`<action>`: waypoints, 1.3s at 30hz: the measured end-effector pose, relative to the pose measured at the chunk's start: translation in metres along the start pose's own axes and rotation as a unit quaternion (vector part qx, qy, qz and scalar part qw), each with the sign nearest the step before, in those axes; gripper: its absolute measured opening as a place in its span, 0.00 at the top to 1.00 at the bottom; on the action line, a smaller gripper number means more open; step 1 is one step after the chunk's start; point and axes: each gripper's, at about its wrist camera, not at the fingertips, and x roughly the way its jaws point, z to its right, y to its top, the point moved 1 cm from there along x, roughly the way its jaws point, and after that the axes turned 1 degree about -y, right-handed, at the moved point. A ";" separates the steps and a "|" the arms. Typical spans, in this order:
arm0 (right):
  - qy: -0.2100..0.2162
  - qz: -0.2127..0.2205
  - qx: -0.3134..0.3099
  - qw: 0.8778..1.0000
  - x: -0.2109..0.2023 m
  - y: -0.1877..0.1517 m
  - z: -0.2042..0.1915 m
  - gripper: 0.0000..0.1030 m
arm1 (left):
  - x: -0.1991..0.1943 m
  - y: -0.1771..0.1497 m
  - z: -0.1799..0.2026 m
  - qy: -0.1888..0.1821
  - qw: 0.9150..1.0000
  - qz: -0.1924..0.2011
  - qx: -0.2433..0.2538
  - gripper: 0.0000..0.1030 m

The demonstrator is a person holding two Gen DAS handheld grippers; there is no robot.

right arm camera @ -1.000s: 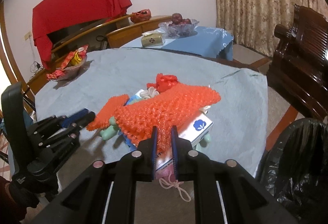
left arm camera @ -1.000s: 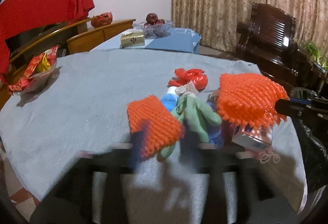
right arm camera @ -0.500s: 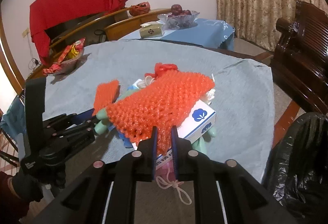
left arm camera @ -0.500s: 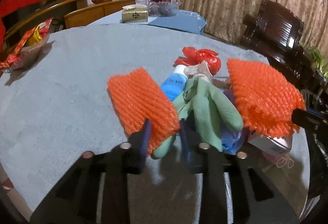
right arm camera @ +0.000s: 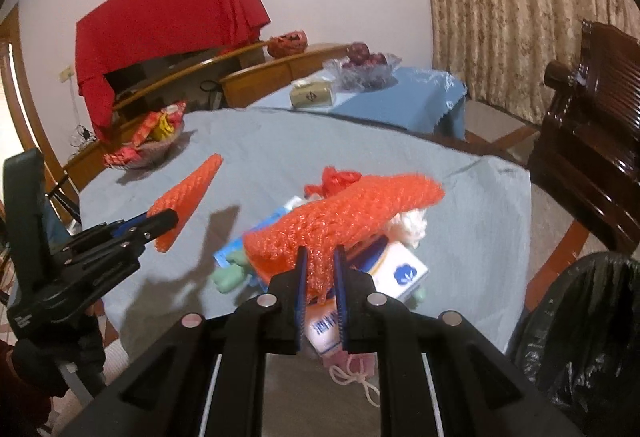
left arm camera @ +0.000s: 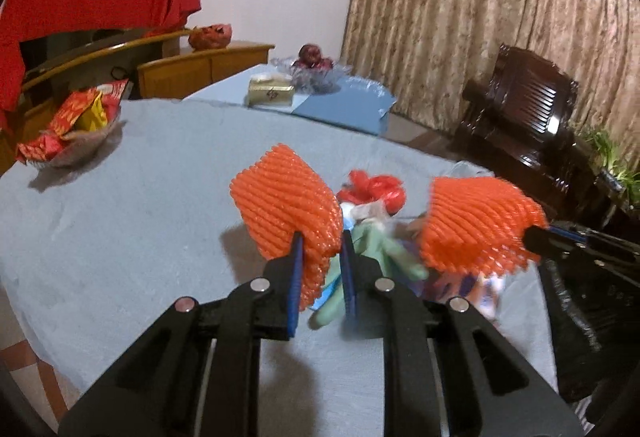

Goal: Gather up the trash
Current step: 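Carry both orange mesh sleeves over the bin and open both tools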

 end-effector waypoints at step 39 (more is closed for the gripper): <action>-0.224 0.052 0.122 0.966 -0.187 -0.075 0.176 0.88 | -0.005 -0.019 0.301 -0.260 0.950 -0.005 0.173 0.84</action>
